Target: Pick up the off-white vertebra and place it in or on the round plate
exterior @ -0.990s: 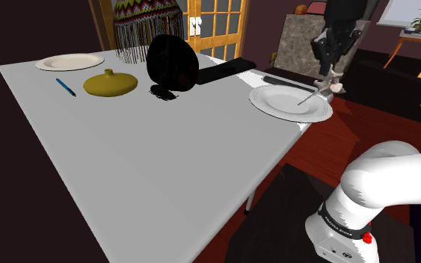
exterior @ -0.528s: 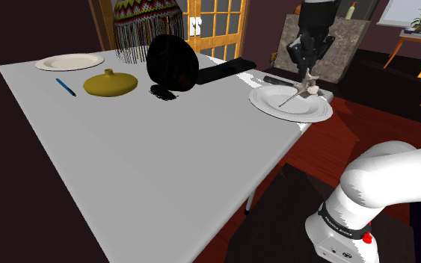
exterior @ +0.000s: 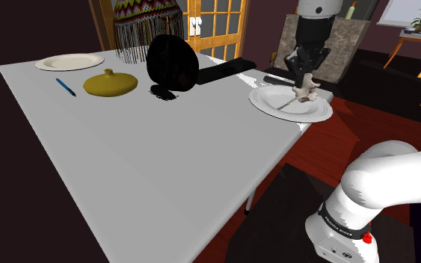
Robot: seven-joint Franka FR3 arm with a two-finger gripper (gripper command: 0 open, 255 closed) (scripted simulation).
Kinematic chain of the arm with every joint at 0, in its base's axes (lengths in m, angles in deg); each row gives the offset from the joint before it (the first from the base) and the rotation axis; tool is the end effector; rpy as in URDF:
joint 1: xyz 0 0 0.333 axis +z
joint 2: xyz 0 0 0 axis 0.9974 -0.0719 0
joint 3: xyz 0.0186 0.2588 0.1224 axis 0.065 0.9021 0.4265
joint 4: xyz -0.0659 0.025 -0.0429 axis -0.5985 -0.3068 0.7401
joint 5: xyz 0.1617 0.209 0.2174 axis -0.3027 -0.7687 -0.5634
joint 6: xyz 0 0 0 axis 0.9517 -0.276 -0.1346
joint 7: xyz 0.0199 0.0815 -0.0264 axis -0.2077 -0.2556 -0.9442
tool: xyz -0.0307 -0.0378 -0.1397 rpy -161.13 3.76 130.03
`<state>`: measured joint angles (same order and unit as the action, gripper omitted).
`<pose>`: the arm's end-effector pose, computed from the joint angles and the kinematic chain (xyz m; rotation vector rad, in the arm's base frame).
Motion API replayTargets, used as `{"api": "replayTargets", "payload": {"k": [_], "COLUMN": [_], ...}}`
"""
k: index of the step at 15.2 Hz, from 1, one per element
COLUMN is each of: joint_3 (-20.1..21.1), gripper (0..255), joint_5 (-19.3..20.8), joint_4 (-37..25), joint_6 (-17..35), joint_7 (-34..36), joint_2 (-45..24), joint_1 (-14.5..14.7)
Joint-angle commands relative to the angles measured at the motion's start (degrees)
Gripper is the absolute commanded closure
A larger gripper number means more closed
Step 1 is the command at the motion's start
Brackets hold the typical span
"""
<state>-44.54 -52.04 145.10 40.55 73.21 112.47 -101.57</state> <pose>0.2425 -0.0106 0.5733 2.8793 -0.7194 -0.0301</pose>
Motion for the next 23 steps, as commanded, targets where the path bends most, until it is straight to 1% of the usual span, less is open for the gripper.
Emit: {"api": "replayTargets", "payload": {"k": [1,9,10,11,12,14,19,23], "joint_3": [-0.04,-0.94,-0.79,-0.82,-0.92,-1.55,-0.41,-0.41], "gripper": [255,255,0,0,0,0,0,0], "joint_5": [-1.54,-0.91,-1.01,-1.07,-0.98,-0.63,-0.83,-0.82], "joint_4": [3.22,3.21,2.99,3.87,5.24,5.64,-6.72,-6.72], "joint_6": [1.10,1.08,0.79,0.95,2.43,2.22,-4.99,-4.99], "joint_7": [0.27,1.19,1.33,1.34,1.32,0.67,1.43,1.44], "joint_2": [0.10,-0.11,-0.07,0.64,0.51,1.15,-3.98,-3.98], "joint_1": [0.49,2.09,2.12,2.23,2.21,2.14,1.64,1.64]}}
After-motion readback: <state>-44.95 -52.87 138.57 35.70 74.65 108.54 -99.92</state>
